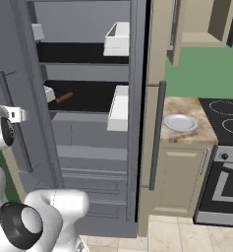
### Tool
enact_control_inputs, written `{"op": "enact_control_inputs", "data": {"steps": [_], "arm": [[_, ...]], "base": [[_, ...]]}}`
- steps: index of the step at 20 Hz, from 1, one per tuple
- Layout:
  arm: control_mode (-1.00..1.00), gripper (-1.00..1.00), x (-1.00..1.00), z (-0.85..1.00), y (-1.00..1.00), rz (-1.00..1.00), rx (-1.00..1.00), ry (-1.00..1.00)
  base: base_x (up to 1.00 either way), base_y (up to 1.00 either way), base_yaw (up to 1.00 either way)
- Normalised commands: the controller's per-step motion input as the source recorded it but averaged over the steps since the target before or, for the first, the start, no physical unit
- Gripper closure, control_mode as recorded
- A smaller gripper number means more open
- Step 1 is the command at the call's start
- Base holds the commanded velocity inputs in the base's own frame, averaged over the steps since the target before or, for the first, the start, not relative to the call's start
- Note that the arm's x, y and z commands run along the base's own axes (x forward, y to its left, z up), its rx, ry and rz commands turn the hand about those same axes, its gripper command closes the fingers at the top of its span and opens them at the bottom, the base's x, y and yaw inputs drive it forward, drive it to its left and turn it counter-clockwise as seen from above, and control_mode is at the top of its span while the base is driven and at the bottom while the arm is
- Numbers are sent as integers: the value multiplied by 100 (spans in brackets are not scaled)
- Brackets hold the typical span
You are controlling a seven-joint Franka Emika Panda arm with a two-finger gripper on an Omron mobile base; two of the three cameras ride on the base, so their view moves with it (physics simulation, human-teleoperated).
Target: Move the hot dog bun to the plate on the dining table and place the condiment next to that plate. Then navigate to the fridge and take the sausage and place it on the plate as well.
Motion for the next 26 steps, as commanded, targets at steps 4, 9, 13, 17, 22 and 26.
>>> {"op": "enact_control_inputs", "data": {"steps": [4, 9, 13, 17, 22, 26], "arm": [[-100, 100, -100, 34, 95, 0, 0, 8], [-100, 100, -98, 34, 100, 0, 0, 13], [-100, -100, -87, 28, 63, 0, -1, 10], [-100, -100, -100, 35, -64, 3, 0, 0], [-100, -100, -97, 60, -100, 2, 9, 0], [-100, -100, -26, 51, -100, 0, 9, 0]], "base": [[0, 0, 0], [0, 0, 0], [0, 0, 0], [0, 0, 0], [0, 0, 0], [0, 0, 0]]}}
